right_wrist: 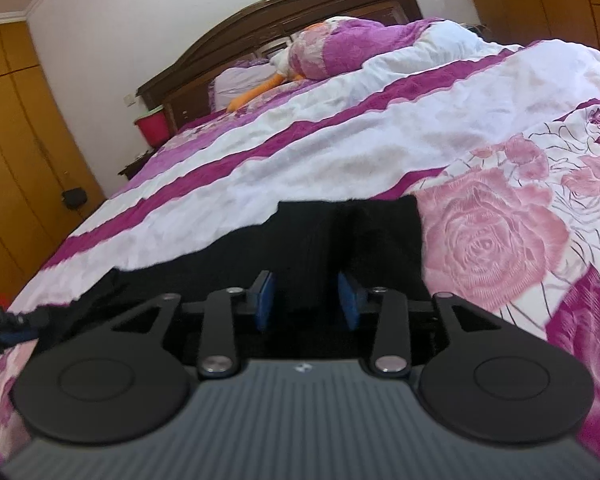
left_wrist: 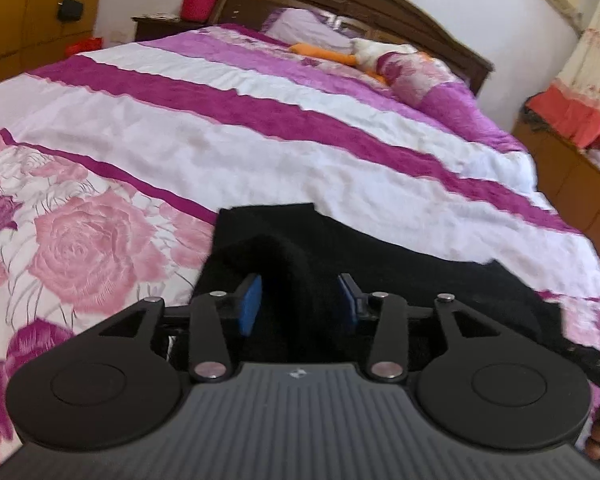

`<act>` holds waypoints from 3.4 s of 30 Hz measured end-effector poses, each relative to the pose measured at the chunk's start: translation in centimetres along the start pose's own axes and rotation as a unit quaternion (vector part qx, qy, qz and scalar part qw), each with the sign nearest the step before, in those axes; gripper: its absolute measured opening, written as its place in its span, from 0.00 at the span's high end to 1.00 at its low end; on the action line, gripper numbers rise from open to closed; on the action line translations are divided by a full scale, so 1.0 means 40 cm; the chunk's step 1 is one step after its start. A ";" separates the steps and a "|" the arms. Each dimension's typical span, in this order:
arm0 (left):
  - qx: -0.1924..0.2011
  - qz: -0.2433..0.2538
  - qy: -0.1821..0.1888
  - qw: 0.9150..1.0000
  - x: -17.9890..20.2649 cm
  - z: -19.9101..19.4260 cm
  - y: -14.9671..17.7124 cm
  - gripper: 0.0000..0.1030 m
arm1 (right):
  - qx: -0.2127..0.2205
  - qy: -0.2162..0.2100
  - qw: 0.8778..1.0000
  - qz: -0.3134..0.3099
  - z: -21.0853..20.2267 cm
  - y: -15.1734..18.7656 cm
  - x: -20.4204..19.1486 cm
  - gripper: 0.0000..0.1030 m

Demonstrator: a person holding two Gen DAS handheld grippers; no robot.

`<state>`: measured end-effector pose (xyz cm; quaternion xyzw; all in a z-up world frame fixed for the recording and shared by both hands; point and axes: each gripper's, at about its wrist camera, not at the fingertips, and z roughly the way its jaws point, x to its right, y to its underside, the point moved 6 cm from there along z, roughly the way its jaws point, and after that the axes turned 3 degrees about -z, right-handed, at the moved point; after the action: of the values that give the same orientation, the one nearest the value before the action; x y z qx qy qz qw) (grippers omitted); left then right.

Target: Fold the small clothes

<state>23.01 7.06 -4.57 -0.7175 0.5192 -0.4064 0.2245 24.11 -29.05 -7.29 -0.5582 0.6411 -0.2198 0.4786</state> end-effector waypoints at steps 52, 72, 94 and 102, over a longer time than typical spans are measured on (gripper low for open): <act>-0.009 0.065 0.053 0.996 0.146 0.137 -0.057 0.71 | -0.004 -0.028 0.997 -0.072 0.062 -0.101 -0.041 0.65; 0.007 0.091 -0.071 0.993 0.035 0.301 -0.051 0.71 | -0.039 0.141 0.983 -0.112 0.230 -0.158 0.054 0.68; 0.034 0.069 -0.065 0.995 -0.043 0.165 0.025 0.70 | -0.126 0.002 0.957 -0.260 0.272 0.029 -0.363 0.70; 0.037 0.060 -0.050 0.996 -0.053 0.181 0.026 0.70 | -0.094 0.025 0.980 -0.173 0.357 -0.054 -0.300 0.70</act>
<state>28.06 7.95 -10.18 -0.6956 0.5343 -0.3744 0.3007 36.49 -14.92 -7.47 -0.6976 0.5643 -0.2520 0.3627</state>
